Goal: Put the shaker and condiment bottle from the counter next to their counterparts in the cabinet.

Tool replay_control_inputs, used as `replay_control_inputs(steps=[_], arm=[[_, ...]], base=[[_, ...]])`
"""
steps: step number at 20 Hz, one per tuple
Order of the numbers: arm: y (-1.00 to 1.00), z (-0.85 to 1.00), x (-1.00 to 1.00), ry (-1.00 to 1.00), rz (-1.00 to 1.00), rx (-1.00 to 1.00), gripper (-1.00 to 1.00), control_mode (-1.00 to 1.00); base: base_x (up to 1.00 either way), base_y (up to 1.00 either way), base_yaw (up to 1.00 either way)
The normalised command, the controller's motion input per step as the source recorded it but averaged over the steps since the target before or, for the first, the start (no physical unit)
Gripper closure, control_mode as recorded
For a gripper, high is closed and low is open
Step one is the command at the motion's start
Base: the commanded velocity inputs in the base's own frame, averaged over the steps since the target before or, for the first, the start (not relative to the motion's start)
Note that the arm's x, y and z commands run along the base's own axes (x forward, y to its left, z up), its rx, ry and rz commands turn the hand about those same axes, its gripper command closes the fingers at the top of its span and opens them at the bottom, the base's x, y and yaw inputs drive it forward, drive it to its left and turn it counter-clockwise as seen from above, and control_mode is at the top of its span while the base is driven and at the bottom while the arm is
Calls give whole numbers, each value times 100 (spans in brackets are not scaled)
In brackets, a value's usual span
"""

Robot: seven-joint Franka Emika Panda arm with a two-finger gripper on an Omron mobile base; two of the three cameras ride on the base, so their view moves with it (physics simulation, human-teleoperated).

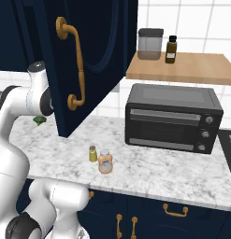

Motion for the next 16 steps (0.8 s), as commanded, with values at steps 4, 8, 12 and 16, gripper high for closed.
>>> replay_control_inputs(steps=[4,8,12,16], arm=[[0,-17,0,0,-18,-1,-100,-100],[0,-22,0,0,-20,-1,-100,-100],[0,-19,4,0,-21,0,-100,-100],[0,-19,9,1,-25,0,-100,-100]], base=[[0,0,0],[0,0,0],[0,0,0],[0,0,0]])
